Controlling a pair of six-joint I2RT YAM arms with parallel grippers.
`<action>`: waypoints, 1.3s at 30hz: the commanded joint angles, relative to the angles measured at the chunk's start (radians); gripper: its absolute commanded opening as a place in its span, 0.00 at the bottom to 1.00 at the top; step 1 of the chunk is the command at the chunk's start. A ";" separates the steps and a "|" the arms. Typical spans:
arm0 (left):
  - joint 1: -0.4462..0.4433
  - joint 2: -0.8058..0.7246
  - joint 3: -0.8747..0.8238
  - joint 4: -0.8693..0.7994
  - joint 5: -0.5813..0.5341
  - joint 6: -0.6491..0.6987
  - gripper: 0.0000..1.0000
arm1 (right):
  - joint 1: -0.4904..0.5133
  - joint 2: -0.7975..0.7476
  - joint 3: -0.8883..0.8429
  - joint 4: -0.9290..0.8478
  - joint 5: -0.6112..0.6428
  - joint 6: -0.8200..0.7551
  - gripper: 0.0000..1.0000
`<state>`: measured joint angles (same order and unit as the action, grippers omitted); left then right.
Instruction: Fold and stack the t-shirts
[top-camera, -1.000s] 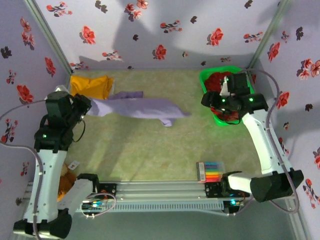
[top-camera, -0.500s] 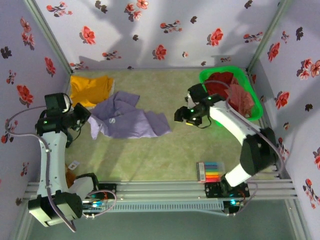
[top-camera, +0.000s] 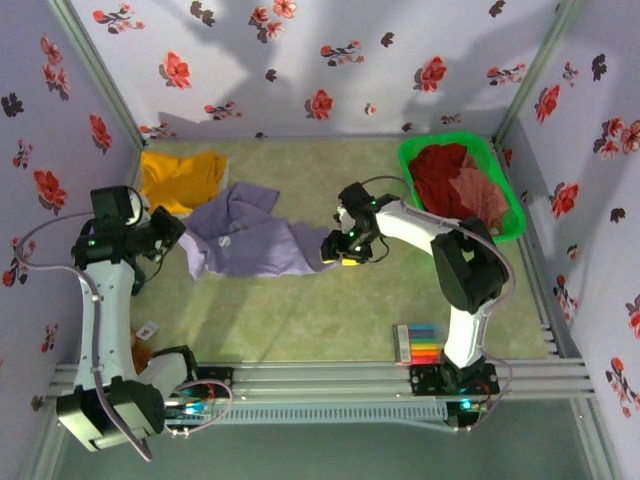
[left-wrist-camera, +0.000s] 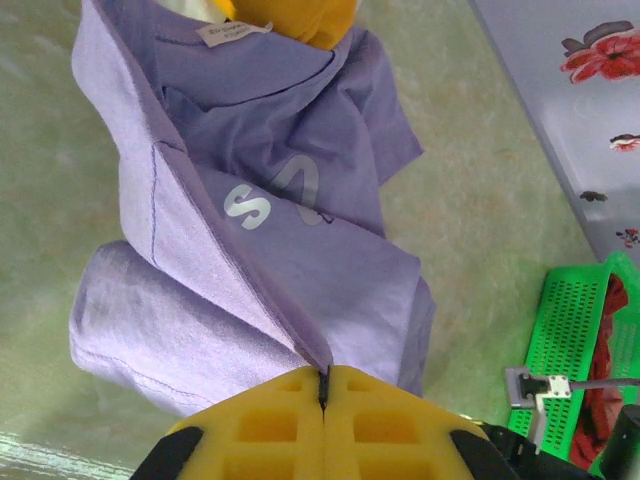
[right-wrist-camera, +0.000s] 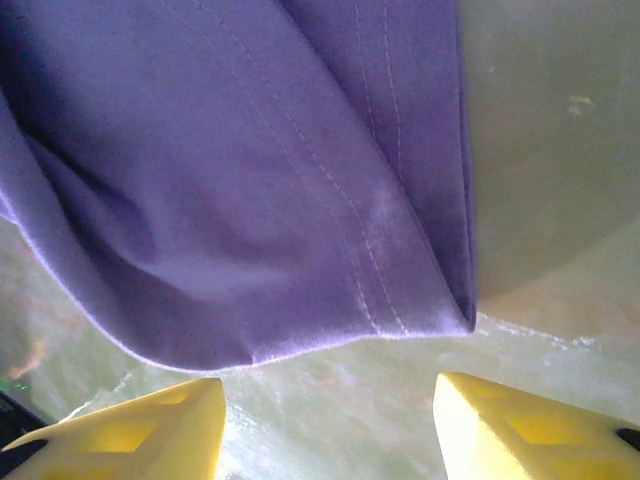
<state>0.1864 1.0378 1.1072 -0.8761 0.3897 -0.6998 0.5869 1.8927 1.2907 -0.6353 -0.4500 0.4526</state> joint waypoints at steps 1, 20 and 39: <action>0.010 0.016 0.056 -0.015 0.032 0.032 0.00 | 0.001 0.038 0.049 -0.005 0.024 -0.042 0.57; 0.010 -0.013 0.067 -0.077 0.051 0.053 0.00 | 0.002 0.008 0.026 0.013 0.117 -0.032 0.52; 0.010 -0.085 -0.062 -0.001 0.076 -0.007 0.00 | 0.024 0.093 0.015 0.053 0.140 -0.001 0.46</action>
<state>0.1883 0.9710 1.0515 -0.8906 0.4404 -0.7002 0.6025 1.9652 1.3178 -0.5793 -0.3351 0.4492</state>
